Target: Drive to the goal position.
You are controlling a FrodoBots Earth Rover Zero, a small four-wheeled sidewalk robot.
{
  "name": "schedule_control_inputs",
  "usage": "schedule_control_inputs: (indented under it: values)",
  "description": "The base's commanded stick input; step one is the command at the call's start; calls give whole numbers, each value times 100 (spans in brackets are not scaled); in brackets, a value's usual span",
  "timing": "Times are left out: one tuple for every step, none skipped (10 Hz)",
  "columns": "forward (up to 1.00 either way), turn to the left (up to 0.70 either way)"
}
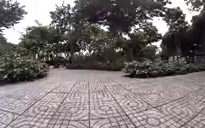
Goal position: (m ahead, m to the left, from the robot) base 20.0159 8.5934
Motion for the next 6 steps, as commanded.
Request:
schedule_control_inputs:
  values:
    - [70, 0]
    - [70, 0]
    - [70, 0]
    - [70, 0]
    - [70, 0]
    - [70, 0]
